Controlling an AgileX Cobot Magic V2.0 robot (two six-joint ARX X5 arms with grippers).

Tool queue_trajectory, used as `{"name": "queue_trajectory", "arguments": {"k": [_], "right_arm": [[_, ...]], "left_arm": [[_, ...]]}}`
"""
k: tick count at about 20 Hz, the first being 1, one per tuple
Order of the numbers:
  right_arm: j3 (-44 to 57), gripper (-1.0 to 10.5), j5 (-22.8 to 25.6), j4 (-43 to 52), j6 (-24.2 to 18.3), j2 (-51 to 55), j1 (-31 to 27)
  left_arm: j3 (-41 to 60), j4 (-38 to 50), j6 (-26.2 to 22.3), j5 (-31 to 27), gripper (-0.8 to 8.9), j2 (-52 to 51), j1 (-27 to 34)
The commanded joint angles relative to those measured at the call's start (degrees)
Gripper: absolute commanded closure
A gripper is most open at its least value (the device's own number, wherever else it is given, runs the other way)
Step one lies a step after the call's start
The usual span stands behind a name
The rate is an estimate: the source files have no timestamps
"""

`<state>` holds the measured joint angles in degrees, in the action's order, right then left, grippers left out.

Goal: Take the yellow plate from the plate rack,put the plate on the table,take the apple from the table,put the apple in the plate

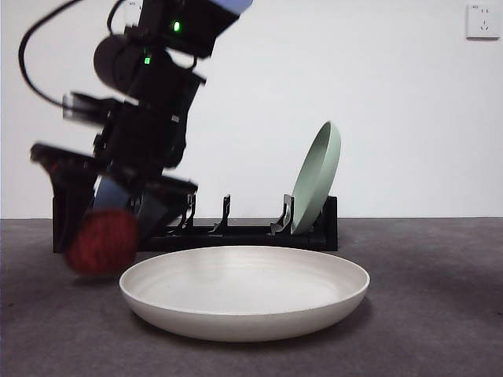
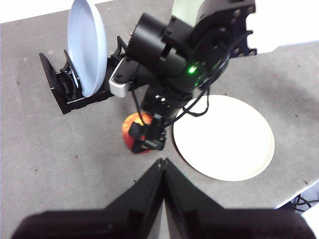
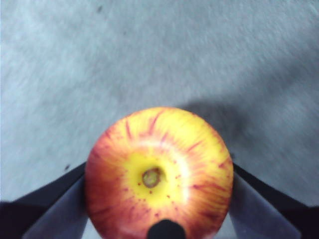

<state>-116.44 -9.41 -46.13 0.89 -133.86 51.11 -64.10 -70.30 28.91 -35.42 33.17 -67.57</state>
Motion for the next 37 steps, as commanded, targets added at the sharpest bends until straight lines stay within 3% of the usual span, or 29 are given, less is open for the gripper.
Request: {"name": "queue_trajectory", "arguments": {"k": [1,7,17,20,26,32,37], "right_arm": [[0.0,9.6,2.1,-0.6,-1.0,5.8,0.3],[0.0,9.6,9.6,-10.2,-5.9,18.2,-0.4],[1.7,9.6,9.9,-26.4,-8.6,30.5,-5.1],[10.3,9.6,9.7,-21.6,-8.3,34.1,-5.5],[36.8,9.6,4.7,1.3,-4.3,40.2,-5.8],[52.3,9.6,4.5,19.4,-0.9,40.0,-5.8],[57.4,9.6,5.2,24.3,-1.0,39.1,-5.8]], "left_arm": [[0.2,0.0,-1.1,-0.1,8.20,-0.2,-0.2],[0.2,0.0,-3.6,4.1,8.20,-0.2,-0.2],[0.2,0.2,-17.2,19.5,8.20,-0.2,-0.4],[0.2,0.5,-21.4,25.3,8.20,-0.2,-0.4],[0.2,1.5,-26.8,34.0,8.20,-0.1,-0.4],[0.2,1.8,-27.2,36.0,8.20,0.2,-0.4],[0.2,1.8,-27.3,37.6,8.20,0.2,-0.4]]}}
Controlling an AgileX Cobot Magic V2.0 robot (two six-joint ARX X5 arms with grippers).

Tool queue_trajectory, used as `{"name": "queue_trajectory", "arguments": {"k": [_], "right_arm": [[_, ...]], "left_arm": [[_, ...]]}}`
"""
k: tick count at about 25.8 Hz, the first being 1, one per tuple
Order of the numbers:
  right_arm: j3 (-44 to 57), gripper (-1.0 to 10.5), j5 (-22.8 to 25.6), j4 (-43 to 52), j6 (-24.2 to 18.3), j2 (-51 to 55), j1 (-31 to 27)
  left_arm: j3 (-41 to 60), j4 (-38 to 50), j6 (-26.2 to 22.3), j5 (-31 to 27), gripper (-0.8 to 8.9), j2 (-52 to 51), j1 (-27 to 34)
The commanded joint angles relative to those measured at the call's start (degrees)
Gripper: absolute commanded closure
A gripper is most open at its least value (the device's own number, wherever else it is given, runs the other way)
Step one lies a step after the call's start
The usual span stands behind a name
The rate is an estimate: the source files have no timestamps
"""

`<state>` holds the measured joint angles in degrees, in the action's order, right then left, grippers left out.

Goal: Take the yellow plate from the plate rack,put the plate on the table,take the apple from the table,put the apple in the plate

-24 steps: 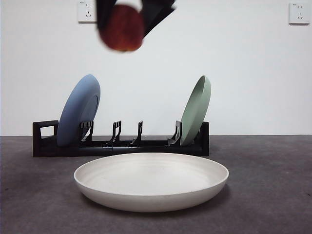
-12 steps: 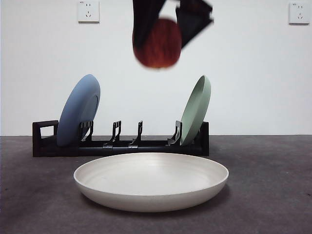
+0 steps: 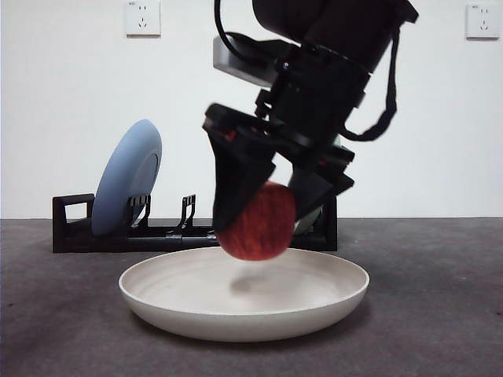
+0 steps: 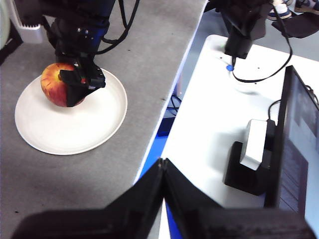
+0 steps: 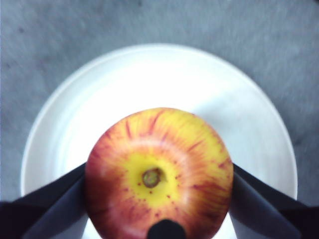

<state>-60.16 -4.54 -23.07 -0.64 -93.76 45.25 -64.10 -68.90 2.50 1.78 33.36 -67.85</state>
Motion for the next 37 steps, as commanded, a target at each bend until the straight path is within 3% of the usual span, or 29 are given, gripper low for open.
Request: {"name": "queue_trajectory", "arguments": {"k": [1,28,30,34,37], "right_arm": [[1.9,9.6,0.7,2.4,0.5,-1.1,0.0],[7.7,9.3,1.5,6.5,1.2,-2.1,0.0],[7.7,8.3,1.5,6.8,2.1,-2.1,0.0],[7.2,4.4,1.1,6.8,3.3,-2.1,0.1],[6.4,3.8,1.1,6.6,4.1,-2.1,0.1]], "left_arm": [[0.2,0.4,-0.9,0.8,8.20,0.0,-0.1],[0.2,0.4,-0.8,1.9,8.20,0.0,-0.1],[0.2,0.3,-0.8,1.9,8.20,0.0,-0.1],[0.2,0.3,-0.8,1.9,8.20,0.0,-0.1],[0.2,0.3,-0.8,1.9,8.20,0.0,-0.1]]}}
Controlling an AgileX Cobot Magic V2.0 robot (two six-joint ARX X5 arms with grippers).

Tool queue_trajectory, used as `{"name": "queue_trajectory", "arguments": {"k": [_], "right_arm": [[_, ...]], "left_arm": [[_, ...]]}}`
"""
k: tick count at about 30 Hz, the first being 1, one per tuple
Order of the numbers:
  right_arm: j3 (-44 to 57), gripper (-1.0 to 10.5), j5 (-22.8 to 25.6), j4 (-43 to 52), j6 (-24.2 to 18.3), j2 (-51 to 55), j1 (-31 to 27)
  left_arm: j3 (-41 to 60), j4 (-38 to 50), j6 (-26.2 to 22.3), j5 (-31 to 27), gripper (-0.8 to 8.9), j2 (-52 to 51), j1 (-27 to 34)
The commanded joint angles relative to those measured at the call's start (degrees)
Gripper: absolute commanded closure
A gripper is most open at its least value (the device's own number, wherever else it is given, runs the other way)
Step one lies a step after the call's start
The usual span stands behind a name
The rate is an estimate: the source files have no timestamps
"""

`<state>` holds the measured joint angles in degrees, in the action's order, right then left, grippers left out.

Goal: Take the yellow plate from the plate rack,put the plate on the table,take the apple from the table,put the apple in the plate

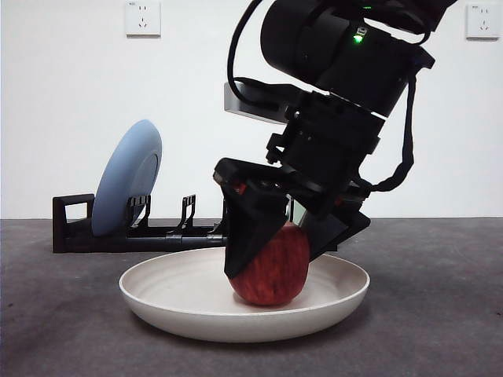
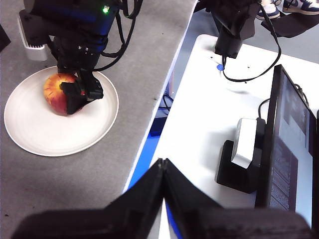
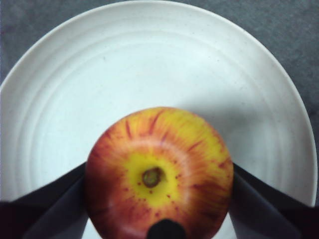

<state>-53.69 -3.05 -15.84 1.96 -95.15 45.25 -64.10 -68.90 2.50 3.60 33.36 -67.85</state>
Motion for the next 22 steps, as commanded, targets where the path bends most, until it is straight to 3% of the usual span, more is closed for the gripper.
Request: {"name": "queue_trajectory", "arguments": {"k": [1,5,14,22], "right_arm": [[-0.5,3.8,-0.4,-1.0,1.5,-0.6,0.1],[-3.8,3.8,-0.4,-4.3,1.5,-0.6,0.1],[-14.5,3.8,0.7,-22.3,1.4,1.0,0.1],[-18.8,3.9,0.7,-36.0,2.8,12.0,0.1]], "left_arm": [[0.2,0.3,-0.8,0.1,8.20,0.0,-0.1],[0.2,-0.1,-0.8,0.0,8.20,0.0,-0.1],[0.2,-0.9,-0.9,0.0,8.20,0.0,-0.1],[0.2,-0.9,-1.4,0.0,8.20,0.0,-0.1]]}}
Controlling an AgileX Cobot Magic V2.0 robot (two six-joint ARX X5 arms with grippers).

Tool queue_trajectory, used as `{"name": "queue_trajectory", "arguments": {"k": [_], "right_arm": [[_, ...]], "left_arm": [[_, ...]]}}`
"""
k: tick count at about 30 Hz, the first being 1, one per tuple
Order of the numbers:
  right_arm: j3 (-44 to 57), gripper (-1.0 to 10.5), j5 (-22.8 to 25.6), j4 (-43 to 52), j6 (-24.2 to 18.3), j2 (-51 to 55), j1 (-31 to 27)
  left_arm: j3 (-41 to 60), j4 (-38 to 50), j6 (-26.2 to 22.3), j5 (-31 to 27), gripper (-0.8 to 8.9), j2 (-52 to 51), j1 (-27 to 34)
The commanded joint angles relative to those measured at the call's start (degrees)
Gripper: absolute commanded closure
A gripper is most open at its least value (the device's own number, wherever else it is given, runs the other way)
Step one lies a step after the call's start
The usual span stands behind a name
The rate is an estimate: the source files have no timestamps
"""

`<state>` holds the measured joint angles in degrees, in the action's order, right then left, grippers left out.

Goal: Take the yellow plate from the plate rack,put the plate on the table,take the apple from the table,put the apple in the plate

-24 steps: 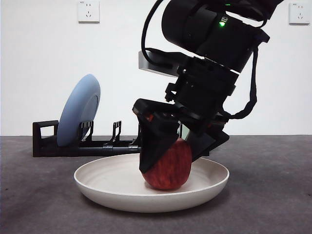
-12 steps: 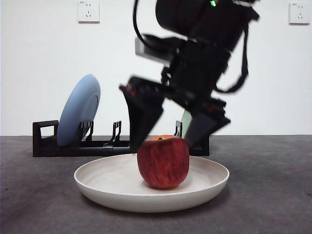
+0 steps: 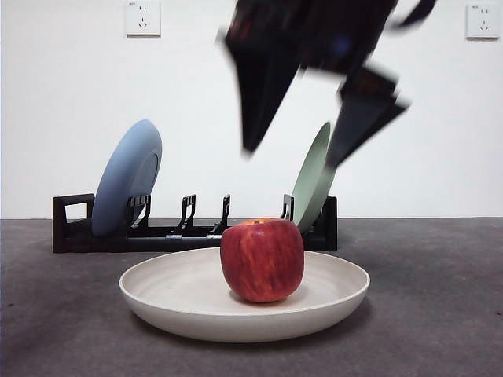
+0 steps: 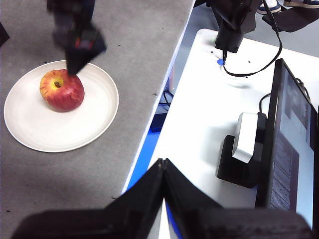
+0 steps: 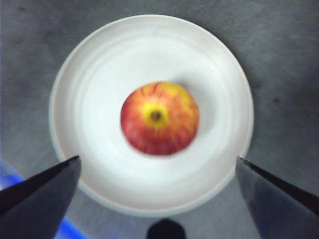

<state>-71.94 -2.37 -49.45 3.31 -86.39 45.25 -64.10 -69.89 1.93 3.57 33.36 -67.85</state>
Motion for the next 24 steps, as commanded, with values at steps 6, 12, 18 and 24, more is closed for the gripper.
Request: {"name": "queue_trajectory", "arguments": {"k": [6,12,18,24], "right_arm": [[-0.5,5.2,-0.3,-10.9,4.8,15.3,0.2],[-0.5,6.5,-0.7,-18.6,8.3,25.8,1.4],[-0.5,8.8,-0.7,-22.9,10.6,32.9,4.0],[-0.5,9.6,-0.6,-24.8,10.7,35.7,4.3]], "left_arm": [[0.2,0.1,-1.2,0.0,8.20,0.0,-0.1],[0.2,0.1,-1.2,-0.1,8.20,0.0,-0.1],[0.2,0.2,-1.2,-0.2,8.20,0.0,-0.1],[0.2,0.3,-1.1,-0.2,8.20,0.2,-0.1]]}}
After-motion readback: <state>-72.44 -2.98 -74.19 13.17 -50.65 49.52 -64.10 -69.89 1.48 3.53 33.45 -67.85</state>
